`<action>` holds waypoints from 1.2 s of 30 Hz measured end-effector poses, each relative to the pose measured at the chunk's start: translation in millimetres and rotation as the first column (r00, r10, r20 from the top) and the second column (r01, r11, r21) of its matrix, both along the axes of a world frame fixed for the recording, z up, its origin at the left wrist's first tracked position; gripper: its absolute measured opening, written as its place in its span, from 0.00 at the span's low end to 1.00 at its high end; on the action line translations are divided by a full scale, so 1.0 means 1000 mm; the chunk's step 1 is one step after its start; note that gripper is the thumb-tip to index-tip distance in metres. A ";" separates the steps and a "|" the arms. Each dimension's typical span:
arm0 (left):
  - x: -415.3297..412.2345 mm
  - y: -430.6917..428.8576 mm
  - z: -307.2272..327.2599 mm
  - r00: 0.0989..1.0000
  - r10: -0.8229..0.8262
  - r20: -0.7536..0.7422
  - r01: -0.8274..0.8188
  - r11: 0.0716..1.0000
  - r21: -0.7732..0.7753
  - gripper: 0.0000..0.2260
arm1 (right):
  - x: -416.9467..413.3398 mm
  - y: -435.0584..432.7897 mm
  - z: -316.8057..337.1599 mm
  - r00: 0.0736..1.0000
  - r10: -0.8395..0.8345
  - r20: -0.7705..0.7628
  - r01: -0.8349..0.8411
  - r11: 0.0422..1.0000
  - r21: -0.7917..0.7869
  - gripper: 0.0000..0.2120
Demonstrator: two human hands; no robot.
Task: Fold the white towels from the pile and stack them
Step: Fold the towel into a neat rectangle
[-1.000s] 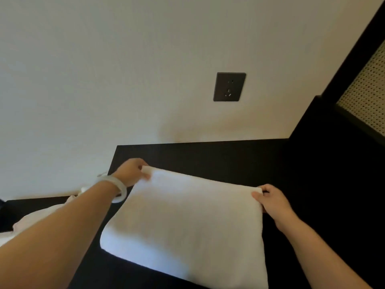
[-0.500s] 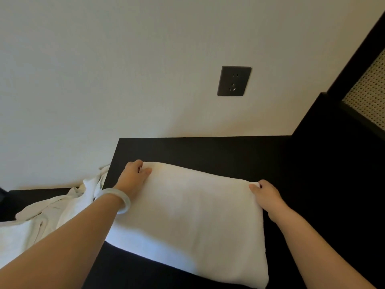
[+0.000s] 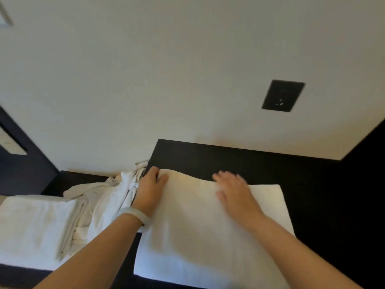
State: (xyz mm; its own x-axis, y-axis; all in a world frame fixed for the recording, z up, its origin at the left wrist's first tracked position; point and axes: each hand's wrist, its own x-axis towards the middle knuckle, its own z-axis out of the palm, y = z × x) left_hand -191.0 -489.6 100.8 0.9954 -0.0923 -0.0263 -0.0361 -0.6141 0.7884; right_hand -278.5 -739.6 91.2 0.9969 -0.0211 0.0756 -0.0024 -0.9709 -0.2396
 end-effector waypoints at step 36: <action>-0.116 0.073 -0.010 0.941 -0.070 -0.331 0.103 0.991 0.083 0.12 | 0.053 0.125 -0.027 0.976 0.211 -0.044 -0.213 0.976 -0.046 0.24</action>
